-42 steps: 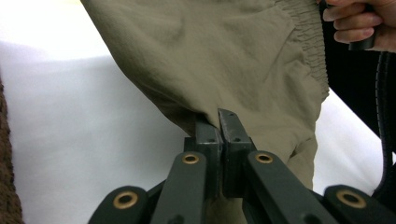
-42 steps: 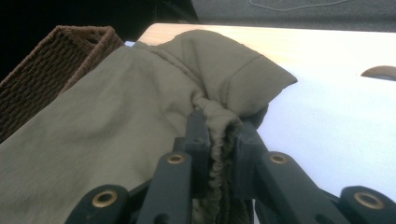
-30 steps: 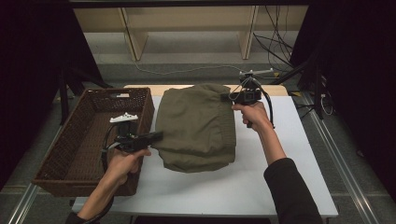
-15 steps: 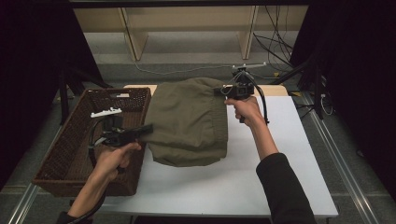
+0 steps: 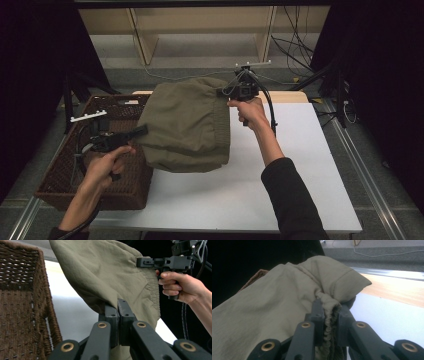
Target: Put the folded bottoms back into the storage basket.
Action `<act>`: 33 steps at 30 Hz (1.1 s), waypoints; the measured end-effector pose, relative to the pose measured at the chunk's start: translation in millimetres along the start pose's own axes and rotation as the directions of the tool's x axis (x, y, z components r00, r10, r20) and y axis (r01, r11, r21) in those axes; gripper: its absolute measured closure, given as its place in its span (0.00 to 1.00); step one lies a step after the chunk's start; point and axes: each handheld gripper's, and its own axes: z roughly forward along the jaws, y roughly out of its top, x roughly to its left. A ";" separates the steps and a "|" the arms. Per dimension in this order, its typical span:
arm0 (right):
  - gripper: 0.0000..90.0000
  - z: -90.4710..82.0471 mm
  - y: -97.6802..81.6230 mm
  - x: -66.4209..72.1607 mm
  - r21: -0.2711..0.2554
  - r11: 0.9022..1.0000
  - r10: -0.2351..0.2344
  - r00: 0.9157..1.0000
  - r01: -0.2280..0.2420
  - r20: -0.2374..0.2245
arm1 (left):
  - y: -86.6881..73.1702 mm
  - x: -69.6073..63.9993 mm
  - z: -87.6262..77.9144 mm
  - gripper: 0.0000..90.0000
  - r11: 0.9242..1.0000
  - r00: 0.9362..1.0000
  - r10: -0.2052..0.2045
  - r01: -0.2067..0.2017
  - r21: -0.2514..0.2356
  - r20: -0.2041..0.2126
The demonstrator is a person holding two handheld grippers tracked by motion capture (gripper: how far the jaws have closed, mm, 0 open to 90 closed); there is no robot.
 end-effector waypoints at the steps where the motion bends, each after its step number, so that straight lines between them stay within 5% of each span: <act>1: 0.89 1.0 1.0 1.8 0.000 1.000 0.001 1.000 -0.001 0.000 | 0.3 1.0 -1.9 0.98 1.000 1.000 -0.002 0.002 -0.004 0.001; 33: 0.89 16.6 23.4 47.2 -0.002 0.999 -0.045 0.999 0.045 -0.020 | 15.7 26.2 -42.1 0.98 0.996 0.999 -0.045 0.046 -0.070 0.005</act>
